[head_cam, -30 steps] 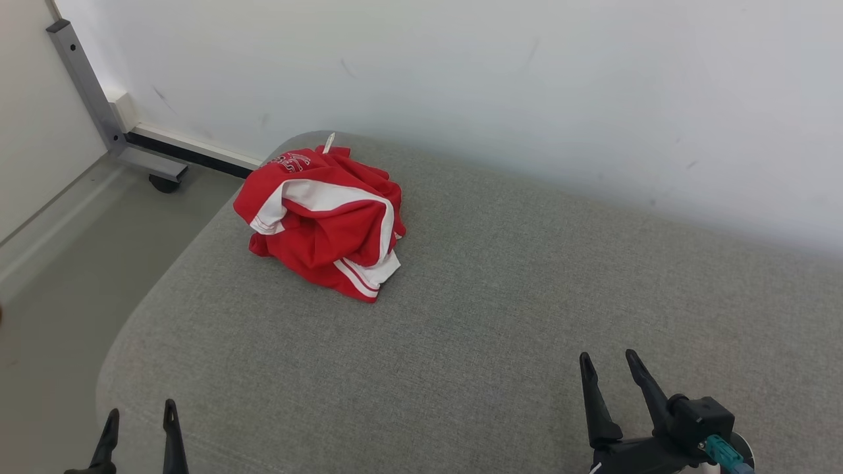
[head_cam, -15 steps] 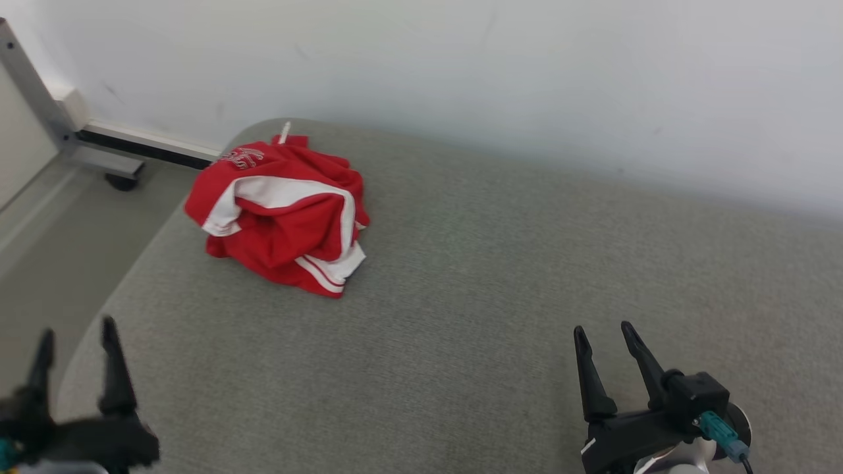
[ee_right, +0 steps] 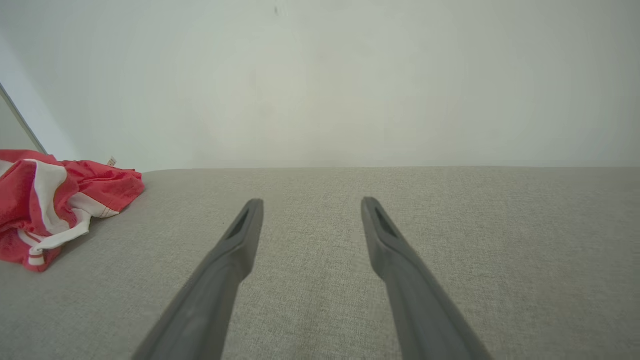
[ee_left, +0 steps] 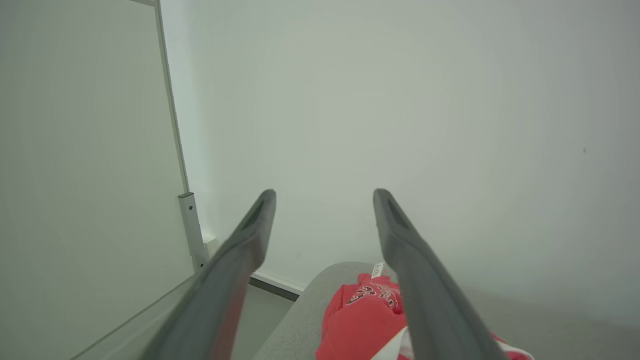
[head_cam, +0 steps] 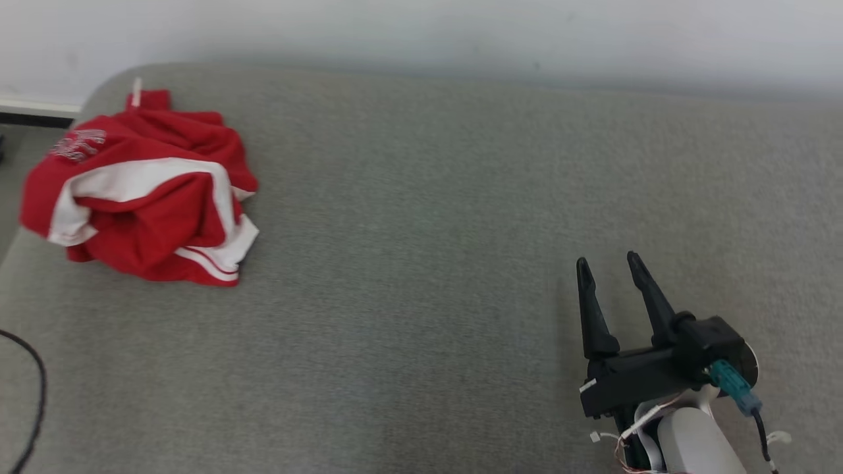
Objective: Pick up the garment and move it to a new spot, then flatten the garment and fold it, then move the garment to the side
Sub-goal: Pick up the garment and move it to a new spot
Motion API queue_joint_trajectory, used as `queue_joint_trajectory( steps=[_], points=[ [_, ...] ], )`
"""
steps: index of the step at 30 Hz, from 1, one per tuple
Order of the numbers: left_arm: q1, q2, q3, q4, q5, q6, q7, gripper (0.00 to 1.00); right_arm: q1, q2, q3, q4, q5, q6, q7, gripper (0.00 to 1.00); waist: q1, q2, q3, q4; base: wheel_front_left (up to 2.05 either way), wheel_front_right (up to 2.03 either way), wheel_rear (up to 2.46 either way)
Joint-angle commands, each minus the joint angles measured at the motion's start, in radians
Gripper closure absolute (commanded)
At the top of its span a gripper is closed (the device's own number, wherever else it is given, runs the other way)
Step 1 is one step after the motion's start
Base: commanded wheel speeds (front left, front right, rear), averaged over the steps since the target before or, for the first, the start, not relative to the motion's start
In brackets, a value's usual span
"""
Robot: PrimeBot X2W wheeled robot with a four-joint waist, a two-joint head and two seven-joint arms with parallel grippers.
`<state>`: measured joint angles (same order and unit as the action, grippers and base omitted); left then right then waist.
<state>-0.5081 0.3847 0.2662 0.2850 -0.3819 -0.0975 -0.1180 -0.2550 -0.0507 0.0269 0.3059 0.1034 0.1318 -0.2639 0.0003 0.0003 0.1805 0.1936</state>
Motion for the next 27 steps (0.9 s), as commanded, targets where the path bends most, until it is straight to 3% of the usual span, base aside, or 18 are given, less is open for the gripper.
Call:
queue_joint_trajectory(
  steps=[1, 14, 24, 26, 27],
  points=[
    [-0.039, 0.020, 0.009, 0.019, -0.028, -0.007, 0.018, 0.00, -0.016, 0.001, -0.002, -0.011, 0.003, -0.002, -0.001, 0.00, -0.0003, -0.0003, 0.137, -0.137, 0.00, 0.00, 0.00],
    [-0.141, 0.141, -0.009, 0.247, -0.075, -0.018, 0.218, 0.00, -0.043, 0.001, 0.003, -0.057, 0.024, -0.002, -0.001, 0.00, -0.0003, -0.0003, 0.199, -0.222, 0.00, 0.00, 0.00],
    [-0.140, 0.148, -0.048, 0.451, -0.090, 0.000, 0.388, 0.00, -0.031, 0.001, 0.004, -0.058, 0.024, -0.002, -0.001, 0.00, -0.0003, -0.0003, 0.180, -0.232, 0.00, 0.00, 0.00],
    [-0.140, 0.147, -0.046, 0.451, -0.090, 0.003, 0.373, 1.00, -0.030, 0.002, 0.005, -0.056, 0.022, -0.002, -0.001, 0.00, -0.0003, -0.0003, 0.173, -0.231, 0.00, 0.00, 0.00],
    [-0.141, 0.147, -0.044, 0.451, -0.088, 0.010, 0.360, 1.00, -0.029, 0.002, 0.005, -0.055, 0.021, -0.002, -0.001, 0.00, -0.0003, -0.0003, 0.169, -0.230, 0.00, 0.00, 0.00]
  ],
)
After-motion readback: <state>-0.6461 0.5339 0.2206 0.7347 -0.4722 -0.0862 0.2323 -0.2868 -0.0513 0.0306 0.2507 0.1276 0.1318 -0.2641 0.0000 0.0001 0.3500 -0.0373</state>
